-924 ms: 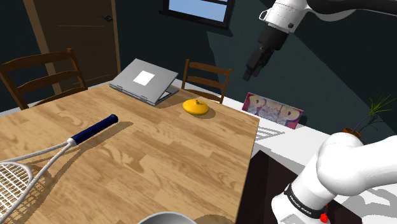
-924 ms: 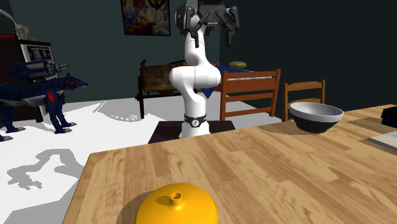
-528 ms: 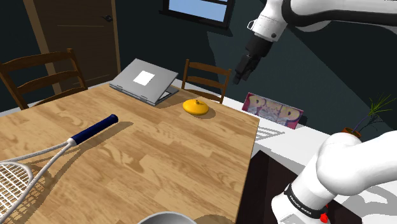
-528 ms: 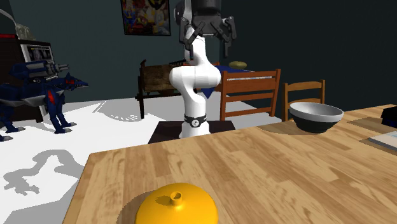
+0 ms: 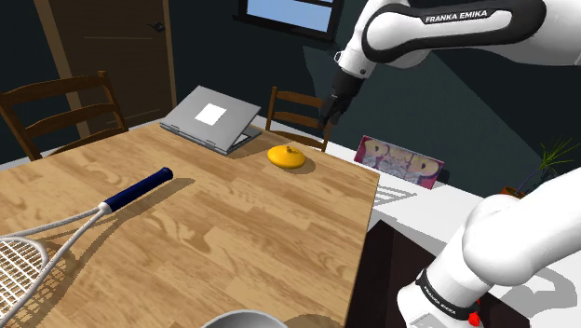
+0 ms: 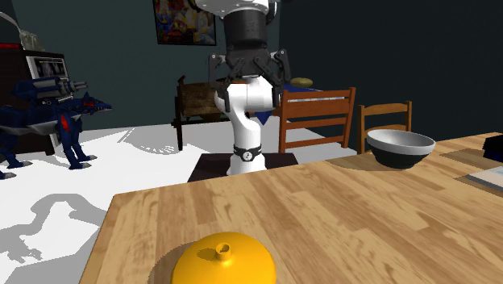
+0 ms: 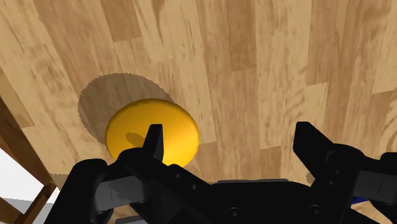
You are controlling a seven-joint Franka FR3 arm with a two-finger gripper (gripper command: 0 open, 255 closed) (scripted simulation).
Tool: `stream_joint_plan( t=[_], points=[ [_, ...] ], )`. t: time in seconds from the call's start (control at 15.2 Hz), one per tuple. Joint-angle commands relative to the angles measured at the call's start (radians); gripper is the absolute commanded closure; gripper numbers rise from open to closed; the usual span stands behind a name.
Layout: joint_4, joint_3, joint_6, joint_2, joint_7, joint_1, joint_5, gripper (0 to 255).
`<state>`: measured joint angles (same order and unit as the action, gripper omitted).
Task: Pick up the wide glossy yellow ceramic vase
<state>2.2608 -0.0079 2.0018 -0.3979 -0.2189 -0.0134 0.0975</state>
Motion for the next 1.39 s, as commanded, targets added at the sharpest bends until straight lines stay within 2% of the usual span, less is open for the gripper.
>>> stream_joint_plan(
  t=[0.0,0.46,0.86,1.32],
  points=[
    [-0.011,-0.014,0.048,0.062,-0.028,-0.003,0.004,0],
    [-0.132,-0.048,0.169,0.317,-0.118,-0.011,0.038,0],
    [-0.288,-0.062,0.227,0.545,-0.193,-0.026,0.082,0],
    [-0.264,-0.058,0.301,0.597,-0.213,-0.029,0.098,0]
  ],
)
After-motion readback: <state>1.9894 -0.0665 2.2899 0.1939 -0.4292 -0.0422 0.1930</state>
